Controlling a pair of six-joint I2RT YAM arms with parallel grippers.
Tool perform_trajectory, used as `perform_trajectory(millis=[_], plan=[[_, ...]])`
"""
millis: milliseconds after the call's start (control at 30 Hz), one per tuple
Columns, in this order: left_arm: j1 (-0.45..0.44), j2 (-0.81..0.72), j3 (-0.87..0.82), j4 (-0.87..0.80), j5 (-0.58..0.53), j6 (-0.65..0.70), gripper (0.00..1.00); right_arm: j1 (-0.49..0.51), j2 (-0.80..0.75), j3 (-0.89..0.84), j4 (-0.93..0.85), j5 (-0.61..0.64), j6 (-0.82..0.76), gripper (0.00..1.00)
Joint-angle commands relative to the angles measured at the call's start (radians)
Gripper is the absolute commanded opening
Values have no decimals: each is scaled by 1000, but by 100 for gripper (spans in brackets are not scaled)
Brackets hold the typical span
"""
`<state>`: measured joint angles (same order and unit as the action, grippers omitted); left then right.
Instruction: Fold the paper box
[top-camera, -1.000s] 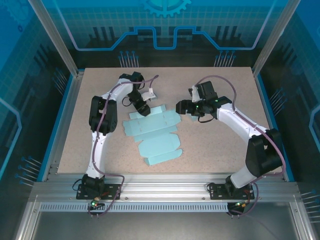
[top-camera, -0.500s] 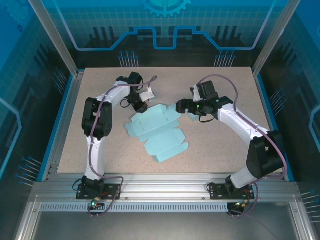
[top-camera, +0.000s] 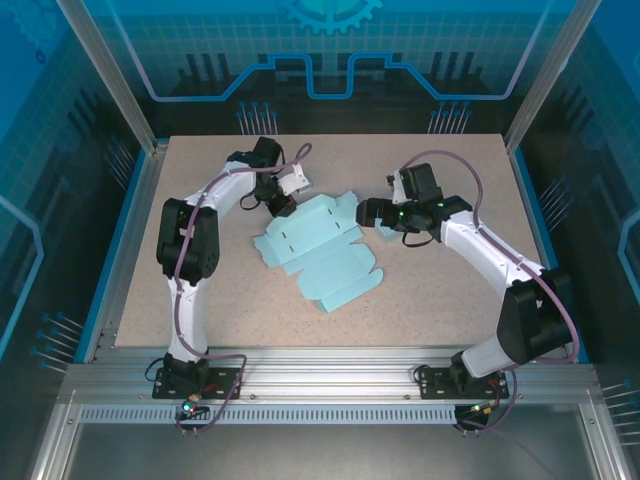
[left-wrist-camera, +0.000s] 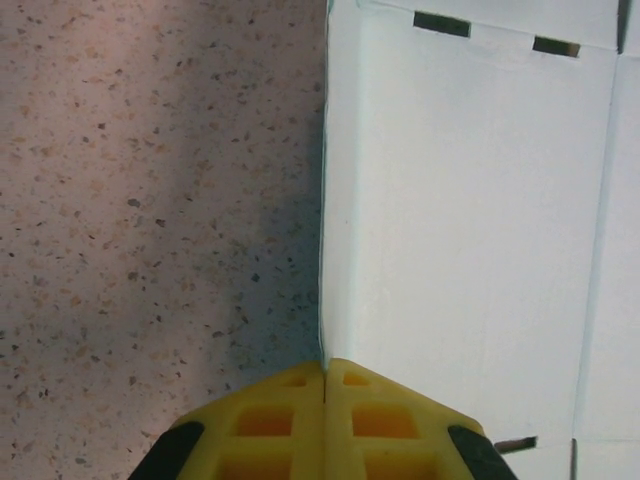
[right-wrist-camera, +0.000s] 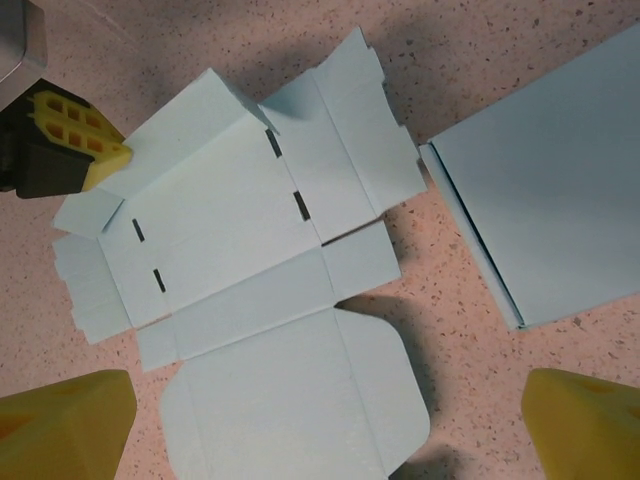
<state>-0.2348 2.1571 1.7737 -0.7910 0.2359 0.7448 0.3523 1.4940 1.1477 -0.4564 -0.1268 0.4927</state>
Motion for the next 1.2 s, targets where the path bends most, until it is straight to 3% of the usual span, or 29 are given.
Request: perform_trajectory(millis=[0, 67, 233, 500, 600, 933, 1167], plan=[[-1, -8, -9, 50, -67, -41, 0, -12, -30, -10, -9, 15, 5, 100], [-1, 12, 17, 23, -65, -47, 0, -12, -29, -13, -7, 15, 10, 100], [-1, 72, 73, -55, -2, -51, 22, -12, -36, -16, -10, 21, 15, 100], [-1, 151, 155, -133, 21, -49, 42, -12, -63, -20, -25, 37, 13, 100], [2, 152, 156, -117, 6, -59, 64, -12, -68, -25, -23, 36, 11, 100], [15, 191, 207, -160, -16, -82, 68, -12, -71, -35, -22, 39, 14, 100], [37, 211, 231, -291, 3, -58, 60, -12, -79, -37, -28, 54, 13, 100]])
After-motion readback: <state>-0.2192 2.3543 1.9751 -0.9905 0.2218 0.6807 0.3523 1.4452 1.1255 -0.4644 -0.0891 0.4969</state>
